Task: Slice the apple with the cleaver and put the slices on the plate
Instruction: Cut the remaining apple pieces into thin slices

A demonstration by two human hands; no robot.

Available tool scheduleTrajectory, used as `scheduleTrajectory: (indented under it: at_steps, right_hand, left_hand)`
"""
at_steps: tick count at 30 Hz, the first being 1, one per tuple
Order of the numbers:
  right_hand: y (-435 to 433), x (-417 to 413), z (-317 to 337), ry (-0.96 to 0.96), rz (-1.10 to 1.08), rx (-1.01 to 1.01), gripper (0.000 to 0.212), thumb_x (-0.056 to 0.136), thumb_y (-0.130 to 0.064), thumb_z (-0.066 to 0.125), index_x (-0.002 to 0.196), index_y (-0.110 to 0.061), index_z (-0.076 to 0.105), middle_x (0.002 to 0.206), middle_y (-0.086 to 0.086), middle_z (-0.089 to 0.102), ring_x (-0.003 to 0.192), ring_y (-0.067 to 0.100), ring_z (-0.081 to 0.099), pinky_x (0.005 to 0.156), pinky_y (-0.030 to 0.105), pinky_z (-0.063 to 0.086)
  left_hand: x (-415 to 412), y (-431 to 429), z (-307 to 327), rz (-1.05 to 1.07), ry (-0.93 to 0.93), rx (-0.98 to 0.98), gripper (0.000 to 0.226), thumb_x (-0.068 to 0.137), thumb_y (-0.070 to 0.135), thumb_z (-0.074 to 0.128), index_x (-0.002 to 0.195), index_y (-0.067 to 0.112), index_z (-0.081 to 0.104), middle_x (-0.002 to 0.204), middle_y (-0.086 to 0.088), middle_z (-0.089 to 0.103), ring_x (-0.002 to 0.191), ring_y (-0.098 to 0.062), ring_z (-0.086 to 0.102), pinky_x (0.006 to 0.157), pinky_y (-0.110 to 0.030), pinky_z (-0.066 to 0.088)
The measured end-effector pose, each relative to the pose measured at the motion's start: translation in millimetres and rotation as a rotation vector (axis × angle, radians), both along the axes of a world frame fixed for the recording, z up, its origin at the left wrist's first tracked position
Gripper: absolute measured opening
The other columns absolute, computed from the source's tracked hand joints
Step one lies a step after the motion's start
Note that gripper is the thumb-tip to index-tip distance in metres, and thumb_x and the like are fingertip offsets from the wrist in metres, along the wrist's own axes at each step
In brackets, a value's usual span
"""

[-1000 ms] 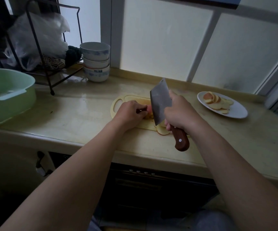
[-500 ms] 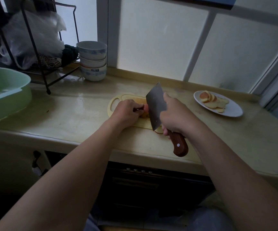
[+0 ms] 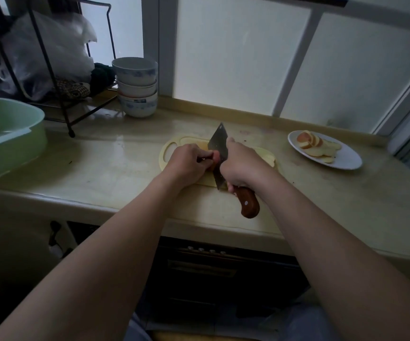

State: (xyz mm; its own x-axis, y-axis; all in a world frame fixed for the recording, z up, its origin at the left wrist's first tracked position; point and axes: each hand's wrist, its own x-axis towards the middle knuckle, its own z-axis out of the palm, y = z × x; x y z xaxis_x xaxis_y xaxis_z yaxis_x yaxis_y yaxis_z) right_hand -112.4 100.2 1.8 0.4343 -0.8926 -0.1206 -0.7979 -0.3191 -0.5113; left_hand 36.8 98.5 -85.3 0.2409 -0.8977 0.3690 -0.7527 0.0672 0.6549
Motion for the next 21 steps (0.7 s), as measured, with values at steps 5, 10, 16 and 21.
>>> scheduleTrajectory:
  at_steps: [5, 10, 16, 21]
  right_hand:
    - [-14, 6, 4, 0.017, 0.001, 0.014, 0.063, 0.104, -0.008, 0.044, 0.161, -0.019, 0.022, 0.106, 0.016, 0.067, 0.053, 0.015, 0.066, 0.043, 0.026, 0.05]
    - [-9, -3, 8, 0.047, 0.04, 0.04, 0.063, 0.1, -0.001, 0.044, 0.158, -0.019, 0.026, 0.095, 0.012, 0.064, 0.051, 0.016, 0.064, 0.041, 0.024, 0.047]
    - [-3, -34, 12, -0.115, -0.007, 0.02, 0.069, 0.09, 0.005, 0.039, 0.155, -0.019, 0.041, 0.098, 0.024, 0.074, 0.049, 0.018, 0.067, 0.049, 0.029, 0.054]
    - [-14, -28, 9, -0.215, -0.037, -0.06, 0.093, 0.089, 0.004, 0.041, 0.168, -0.034, 0.009, 0.138, 0.021, 0.062, 0.045, 0.012, 0.068, 0.044, 0.024, 0.052]
  left_hand:
    - [0, 0, 1, -0.001, -0.033, 0.003, 0.029, 0.096, 0.031, 0.066, 0.124, 0.026, 0.072, 0.089, 0.009, 0.061, 0.082, -0.011, 0.053, 0.069, -0.02, 0.037]
    - [0, 1, 1, 0.023, -0.018, -0.003, 0.031, 0.095, 0.03, 0.068, 0.125, 0.024, 0.071, 0.092, 0.008, 0.062, 0.084, -0.011, 0.053, 0.071, -0.018, 0.035]
    - [0, 3, 3, 0.028, -0.017, 0.022, 0.028, 0.095, 0.03, 0.067, 0.123, 0.027, 0.072, 0.096, 0.005, 0.067, 0.087, -0.012, 0.056, 0.074, -0.021, 0.037]
    - [1, 3, 3, 0.013, -0.034, 0.049, 0.029, 0.097, 0.026, 0.066, 0.125, 0.024, 0.071, 0.102, 0.0, 0.07, 0.092, -0.018, 0.059, 0.08, -0.028, 0.047]
